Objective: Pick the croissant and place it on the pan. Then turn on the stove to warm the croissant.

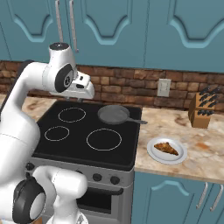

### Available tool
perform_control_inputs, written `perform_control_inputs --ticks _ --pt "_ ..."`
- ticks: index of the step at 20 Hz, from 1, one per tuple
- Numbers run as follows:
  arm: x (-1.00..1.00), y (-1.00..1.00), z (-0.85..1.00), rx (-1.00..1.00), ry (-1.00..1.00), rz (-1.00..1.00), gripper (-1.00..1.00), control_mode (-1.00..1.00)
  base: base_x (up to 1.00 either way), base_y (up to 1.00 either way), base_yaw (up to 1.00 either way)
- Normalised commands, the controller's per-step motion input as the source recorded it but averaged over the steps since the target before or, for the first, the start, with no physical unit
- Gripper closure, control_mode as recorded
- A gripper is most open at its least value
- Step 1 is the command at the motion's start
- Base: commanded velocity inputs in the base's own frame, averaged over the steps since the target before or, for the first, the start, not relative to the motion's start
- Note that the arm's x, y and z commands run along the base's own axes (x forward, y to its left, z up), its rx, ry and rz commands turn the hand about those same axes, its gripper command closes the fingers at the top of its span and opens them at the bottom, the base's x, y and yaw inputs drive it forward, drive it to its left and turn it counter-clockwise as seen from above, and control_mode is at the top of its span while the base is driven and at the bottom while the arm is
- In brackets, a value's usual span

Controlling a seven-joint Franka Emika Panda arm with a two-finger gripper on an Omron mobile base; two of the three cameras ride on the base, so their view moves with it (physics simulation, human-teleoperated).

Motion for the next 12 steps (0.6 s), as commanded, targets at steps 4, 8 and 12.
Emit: perform_control_inputs --ticks 4,8,12 --pt "-0.14 -0.18 -0.03 0.0 0.0 0.0 -1.0 -1.0 0.0 0.0 0.0" --pt "-0.27 -0.34 -0.14 0.0 0.0 0.0 -1.0 -1.0 0.0 0.0 0.0" --pt "-0.17 -0.44 -0.18 0.0 0.0 0.0 -1.0 -1.0 0.0 0.0 0.0"
